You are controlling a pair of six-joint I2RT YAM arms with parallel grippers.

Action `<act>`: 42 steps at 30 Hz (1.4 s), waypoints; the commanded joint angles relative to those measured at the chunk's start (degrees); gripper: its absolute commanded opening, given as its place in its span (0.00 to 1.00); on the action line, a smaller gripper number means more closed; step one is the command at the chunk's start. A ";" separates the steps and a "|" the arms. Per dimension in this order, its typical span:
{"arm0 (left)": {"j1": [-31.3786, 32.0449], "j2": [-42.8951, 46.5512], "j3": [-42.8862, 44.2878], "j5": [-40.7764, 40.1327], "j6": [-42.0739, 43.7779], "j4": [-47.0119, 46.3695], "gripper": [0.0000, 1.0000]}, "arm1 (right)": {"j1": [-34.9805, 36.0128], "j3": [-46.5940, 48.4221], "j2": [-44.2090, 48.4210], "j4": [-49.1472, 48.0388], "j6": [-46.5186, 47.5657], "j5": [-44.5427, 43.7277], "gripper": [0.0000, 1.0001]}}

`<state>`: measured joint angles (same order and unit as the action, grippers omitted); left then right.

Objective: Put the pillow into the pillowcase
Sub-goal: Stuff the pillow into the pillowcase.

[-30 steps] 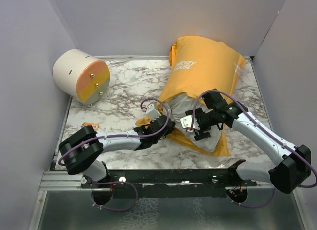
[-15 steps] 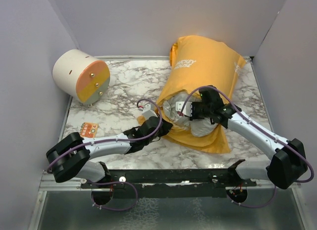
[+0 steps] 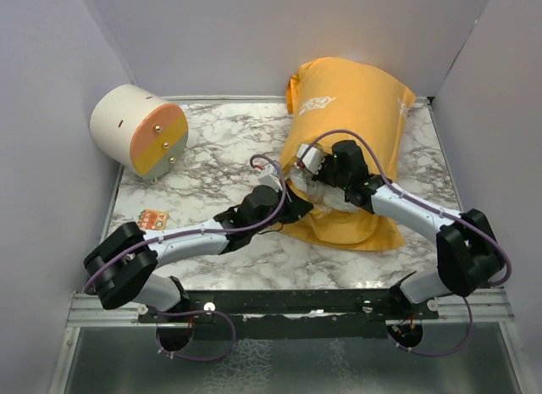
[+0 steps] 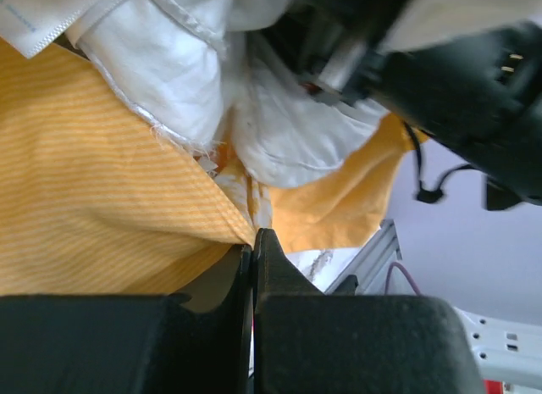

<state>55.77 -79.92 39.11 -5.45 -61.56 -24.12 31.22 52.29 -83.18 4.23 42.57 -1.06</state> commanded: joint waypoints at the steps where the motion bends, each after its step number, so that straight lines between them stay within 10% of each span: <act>1: 2.88 6.18 3.62 19.60 1.58 -3.16 0.00 | -2.75 -2.08 -4.74 -21.67 -3.22 -8.93 0.01; 14: -4.71 17.61 6.45 24.87 -3.65 -10.35 0.00 | -4.57 -8.00 -4.41 4.79 2.12 17.52 0.01; 23: -6.78 21.74 8.87 25.84 -1.56 -6.14 0.00 | -10.43 -1.72 -13.58 13.25 4.25 15.81 0.02; 31: -8.43 10.61 -0.24 24.41 -3.29 -12.89 0.00 | -10.31 8.90 -5.02 42.03 18.84 46.65 0.36; 42: -8.92 0.10 -0.83 28.91 -4.69 -19.14 0.00 | -10.30 26.07 8.69 52.80 17.63 58.84 0.64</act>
<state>46.57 -79.37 37.98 17.98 -65.47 -36.29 21.26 71.02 -78.04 50.19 57.60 49.54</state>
